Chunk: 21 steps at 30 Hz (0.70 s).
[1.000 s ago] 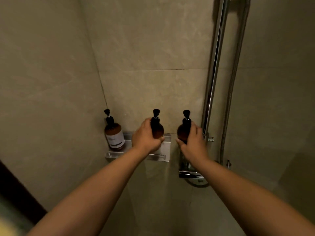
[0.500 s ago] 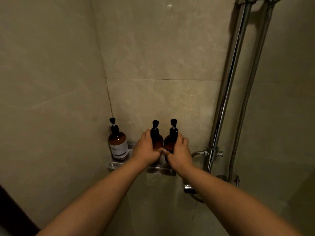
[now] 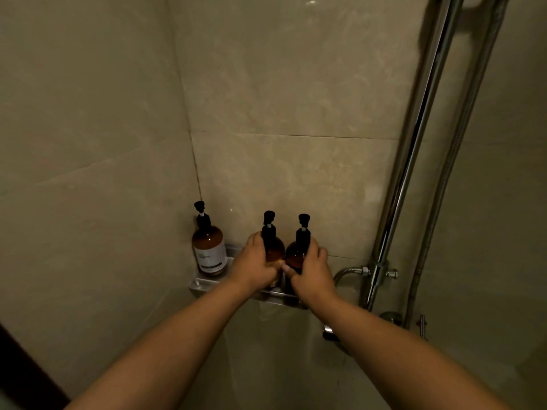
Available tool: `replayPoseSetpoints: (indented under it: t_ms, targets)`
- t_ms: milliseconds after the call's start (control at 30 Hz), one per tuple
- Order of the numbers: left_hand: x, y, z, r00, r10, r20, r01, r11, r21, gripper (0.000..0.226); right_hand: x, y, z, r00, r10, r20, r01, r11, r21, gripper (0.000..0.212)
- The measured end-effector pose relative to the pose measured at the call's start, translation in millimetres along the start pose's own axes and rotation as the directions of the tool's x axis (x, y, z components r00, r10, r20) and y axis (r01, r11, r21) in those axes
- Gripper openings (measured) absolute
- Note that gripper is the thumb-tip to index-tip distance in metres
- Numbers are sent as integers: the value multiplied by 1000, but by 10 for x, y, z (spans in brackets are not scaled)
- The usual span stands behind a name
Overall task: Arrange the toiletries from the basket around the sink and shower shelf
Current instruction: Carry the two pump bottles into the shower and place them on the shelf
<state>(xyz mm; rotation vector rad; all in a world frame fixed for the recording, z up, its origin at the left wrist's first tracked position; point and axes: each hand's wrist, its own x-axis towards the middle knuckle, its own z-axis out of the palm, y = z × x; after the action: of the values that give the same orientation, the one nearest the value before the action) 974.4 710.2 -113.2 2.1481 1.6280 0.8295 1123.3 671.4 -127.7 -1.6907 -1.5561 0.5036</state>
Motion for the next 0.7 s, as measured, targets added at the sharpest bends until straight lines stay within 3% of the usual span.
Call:
replayPoseSetpoints:
  t_ms: [233,367,500,600,700]
  targets:
    - [29,-82,44,1000,-10,-12,10,1000,-11,74,19,54,45,998,-57,2,57,996,-67,95]
    - [2,-110,37,1000,10,-8,-11,1000,-18,83,11,70,70,995,-93,20,95,981,-169,105]
    - [-194,-113,110,995,17,-94,5,973,230,89,-131,256,7,958,-282,52,280,882,-378,122]
    - [-443,-119,237,977,122,-175,-52,933,357,85,-205,402,-108,862,-494,114,492,761,-422,111]
    - [-489,-72,281,969,213,-128,-131,876,464,78,-196,427,-199,856,-495,151,507,744,-436,110]
